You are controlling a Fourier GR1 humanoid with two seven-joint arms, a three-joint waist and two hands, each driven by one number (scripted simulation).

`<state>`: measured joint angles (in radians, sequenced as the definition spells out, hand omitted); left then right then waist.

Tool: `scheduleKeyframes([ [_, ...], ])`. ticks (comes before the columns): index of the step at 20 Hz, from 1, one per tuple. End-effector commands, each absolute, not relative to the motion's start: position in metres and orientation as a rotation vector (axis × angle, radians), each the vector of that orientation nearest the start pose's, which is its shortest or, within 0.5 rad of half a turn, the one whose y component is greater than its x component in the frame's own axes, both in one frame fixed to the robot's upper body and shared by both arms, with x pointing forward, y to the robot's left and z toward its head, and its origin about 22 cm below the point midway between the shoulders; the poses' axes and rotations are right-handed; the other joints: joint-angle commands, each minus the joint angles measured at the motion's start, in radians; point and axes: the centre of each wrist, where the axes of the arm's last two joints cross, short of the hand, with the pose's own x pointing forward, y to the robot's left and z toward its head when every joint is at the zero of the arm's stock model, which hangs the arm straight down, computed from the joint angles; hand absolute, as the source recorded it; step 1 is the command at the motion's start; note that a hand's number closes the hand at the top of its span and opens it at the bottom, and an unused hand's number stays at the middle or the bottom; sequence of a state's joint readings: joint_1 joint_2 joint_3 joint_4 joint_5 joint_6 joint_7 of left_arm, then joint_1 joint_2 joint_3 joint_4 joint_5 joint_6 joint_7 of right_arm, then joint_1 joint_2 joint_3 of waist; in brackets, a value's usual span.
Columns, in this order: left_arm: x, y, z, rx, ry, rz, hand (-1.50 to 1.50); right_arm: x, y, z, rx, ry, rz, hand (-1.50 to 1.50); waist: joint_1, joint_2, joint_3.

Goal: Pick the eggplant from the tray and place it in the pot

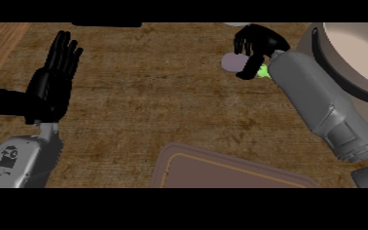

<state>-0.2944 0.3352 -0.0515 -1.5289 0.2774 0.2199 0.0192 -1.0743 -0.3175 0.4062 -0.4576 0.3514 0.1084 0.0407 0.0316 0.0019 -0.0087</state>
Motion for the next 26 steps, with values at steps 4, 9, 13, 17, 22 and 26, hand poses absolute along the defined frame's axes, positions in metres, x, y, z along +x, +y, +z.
scheduleKeyframes([
  [4, 0.309, 0.258, 0.089, 0.065, -1.779, -0.003, 0.0, 0.474, -0.213, 0.172, -1.248, -1.133, 0.603, 1.5, 0.03, 0.01, -0.002],
  [9, 0.311, 0.256, 0.093, 0.062, -1.778, -0.008, 0.0, 0.482, -0.19, 0.205, -1.567, -1.103, 0.28, 1.5, 0.04, 0.008, 0.001],
  [13, 0.315, 0.249, 0.086, 0.067, -1.775, 0.019, 0.0, 0.484, -0.188, 0.202, -1.775, -1.019, 0.127, 1.5, 0.015, 0.012, 0.005],
  [17, 0.313, 0.25, 0.084, 0.074, -1.78, 0.018, 0.0, 0.485, -0.18, 0.194, -1.862, -0.927, 0.042, 1.5, 0.003, 0.009, 0.007],
  [22, 0.309, 0.267, 0.078, 0.094, -1.752, 0.047, 0.0, 0.485, -0.219, 0.198, -1.823, -0.812, 0.014, 1.5, -0.022, 0.001, 0.008],
  [26, 0.303, 0.267, 0.075, 0.114, -1.75, 0.054, 0.0, 0.479, -0.258, 0.182, -1.815, -0.758, 0.066, 1.5, -0.041, -0.008, 0.008],
])
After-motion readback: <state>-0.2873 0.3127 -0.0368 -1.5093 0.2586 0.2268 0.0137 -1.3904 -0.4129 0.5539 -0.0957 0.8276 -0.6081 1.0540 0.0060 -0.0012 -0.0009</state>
